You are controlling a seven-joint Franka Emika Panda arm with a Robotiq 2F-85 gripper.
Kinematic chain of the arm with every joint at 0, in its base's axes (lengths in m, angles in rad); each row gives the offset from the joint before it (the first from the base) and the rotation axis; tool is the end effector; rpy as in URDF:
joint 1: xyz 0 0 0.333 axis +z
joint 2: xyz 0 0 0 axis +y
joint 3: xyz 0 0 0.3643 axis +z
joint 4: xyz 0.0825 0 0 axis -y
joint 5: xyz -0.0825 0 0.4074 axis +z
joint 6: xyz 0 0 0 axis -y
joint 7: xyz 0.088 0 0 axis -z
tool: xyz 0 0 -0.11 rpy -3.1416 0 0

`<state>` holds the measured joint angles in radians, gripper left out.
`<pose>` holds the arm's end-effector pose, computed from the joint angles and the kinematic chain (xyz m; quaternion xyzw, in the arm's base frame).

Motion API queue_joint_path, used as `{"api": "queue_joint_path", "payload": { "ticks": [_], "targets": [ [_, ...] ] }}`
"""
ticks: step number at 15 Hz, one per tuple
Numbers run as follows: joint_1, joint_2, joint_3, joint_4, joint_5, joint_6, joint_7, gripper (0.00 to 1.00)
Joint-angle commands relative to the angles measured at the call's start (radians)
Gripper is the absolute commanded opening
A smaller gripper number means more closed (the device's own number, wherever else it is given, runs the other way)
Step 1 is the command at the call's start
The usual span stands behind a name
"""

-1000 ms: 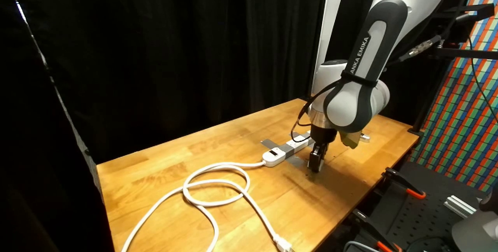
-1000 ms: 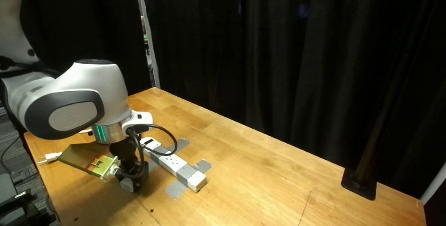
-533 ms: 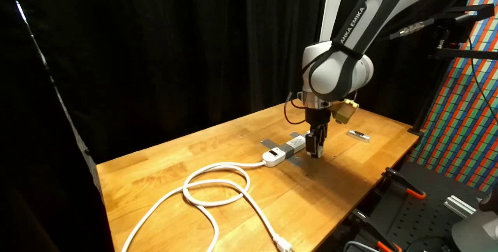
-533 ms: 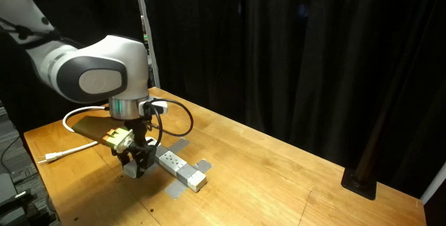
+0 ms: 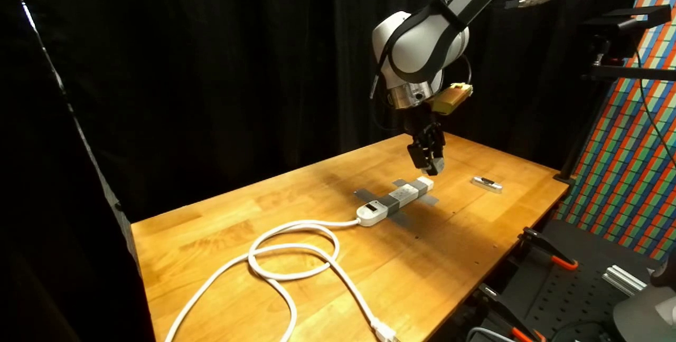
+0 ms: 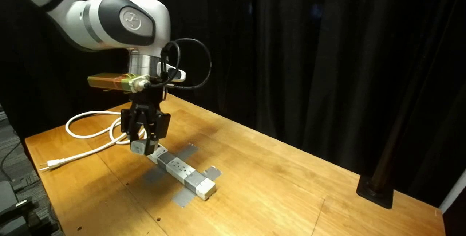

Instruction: Plug the charger head in the middle of the adapter

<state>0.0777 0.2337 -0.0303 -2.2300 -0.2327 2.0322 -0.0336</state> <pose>0.5196 0.0109 0.2671 0.9661 0.1116 -0.2121 0.0954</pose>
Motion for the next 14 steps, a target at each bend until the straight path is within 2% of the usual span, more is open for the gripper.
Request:
{"api": "queue_joint_path", "payload": {
  "ticks": [1, 5, 7, 10, 14],
  "targets": [
    [-0.003, 0.076, 0.04, 0.101, 0.03, 0.002, 0.019, 0.25],
    [0.005, 0.175, 0.075, 0.14, 0.081, 0.148, 0.041, 0.25],
    [0.001, 0.209, 0.093, 0.132, 0.127, 0.269, 0.036, 0.25],
    [0.028, 0.273, 0.082, 0.125, 0.096, 0.482, 0.072, 0.25],
    [0.066, 0.339, 0.053, 0.154, 0.078, 0.653, 0.105, 0.25]
  ]
}}
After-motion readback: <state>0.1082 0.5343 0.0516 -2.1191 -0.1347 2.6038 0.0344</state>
